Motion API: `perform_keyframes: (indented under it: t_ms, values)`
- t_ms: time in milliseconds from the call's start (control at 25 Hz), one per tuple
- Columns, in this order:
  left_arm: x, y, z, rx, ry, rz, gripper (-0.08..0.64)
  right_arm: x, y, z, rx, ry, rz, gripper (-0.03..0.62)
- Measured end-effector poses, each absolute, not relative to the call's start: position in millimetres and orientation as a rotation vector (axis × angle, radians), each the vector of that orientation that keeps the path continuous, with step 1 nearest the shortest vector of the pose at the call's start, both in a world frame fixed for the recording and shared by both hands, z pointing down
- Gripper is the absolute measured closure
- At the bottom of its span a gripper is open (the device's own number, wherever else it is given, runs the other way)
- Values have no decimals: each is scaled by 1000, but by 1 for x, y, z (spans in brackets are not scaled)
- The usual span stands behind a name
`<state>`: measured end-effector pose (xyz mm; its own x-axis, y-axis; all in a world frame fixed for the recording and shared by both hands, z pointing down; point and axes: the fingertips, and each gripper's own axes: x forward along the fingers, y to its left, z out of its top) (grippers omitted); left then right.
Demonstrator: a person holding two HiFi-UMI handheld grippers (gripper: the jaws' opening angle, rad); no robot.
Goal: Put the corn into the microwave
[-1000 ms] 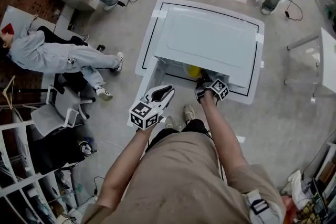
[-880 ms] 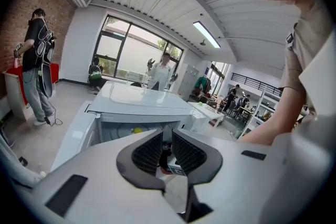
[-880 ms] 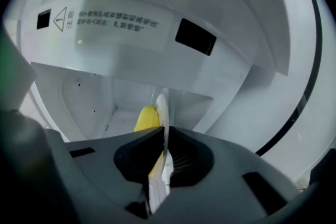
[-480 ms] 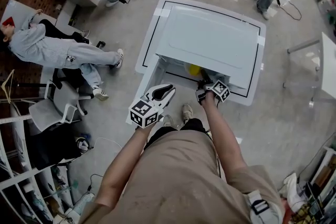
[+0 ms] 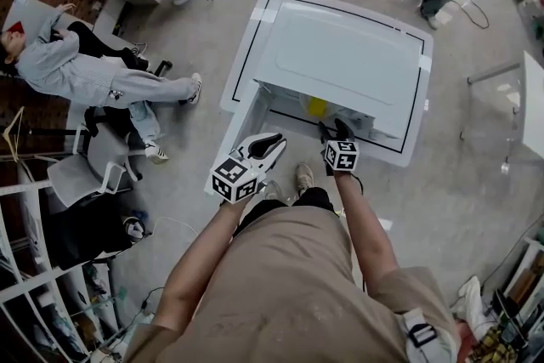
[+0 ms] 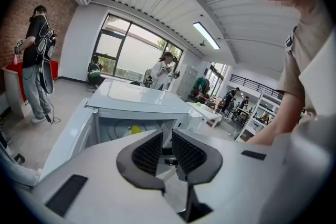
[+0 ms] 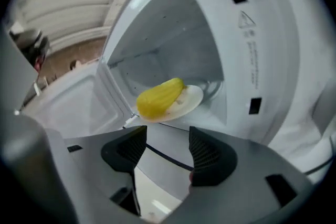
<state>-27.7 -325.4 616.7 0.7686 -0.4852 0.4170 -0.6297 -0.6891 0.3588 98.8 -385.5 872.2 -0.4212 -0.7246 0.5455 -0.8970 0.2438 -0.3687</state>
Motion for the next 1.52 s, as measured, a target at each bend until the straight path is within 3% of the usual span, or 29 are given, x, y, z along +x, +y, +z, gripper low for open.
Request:
perform_keyframes:
  t_ms: [120, 280, 1520]
  values:
    - [-29, -325, 615, 2475, -841, 406, 517, 91, -389, 867, 1488, -2186, 680, 342]
    - [-30, -327, 614, 2474, -847, 412, 517, 90, -397, 861, 1505, -2123, 570, 327]
    - [-58, -316, 605, 2430, -972, 341, 518, 86, -447, 858, 1463, -2050, 486, 326]
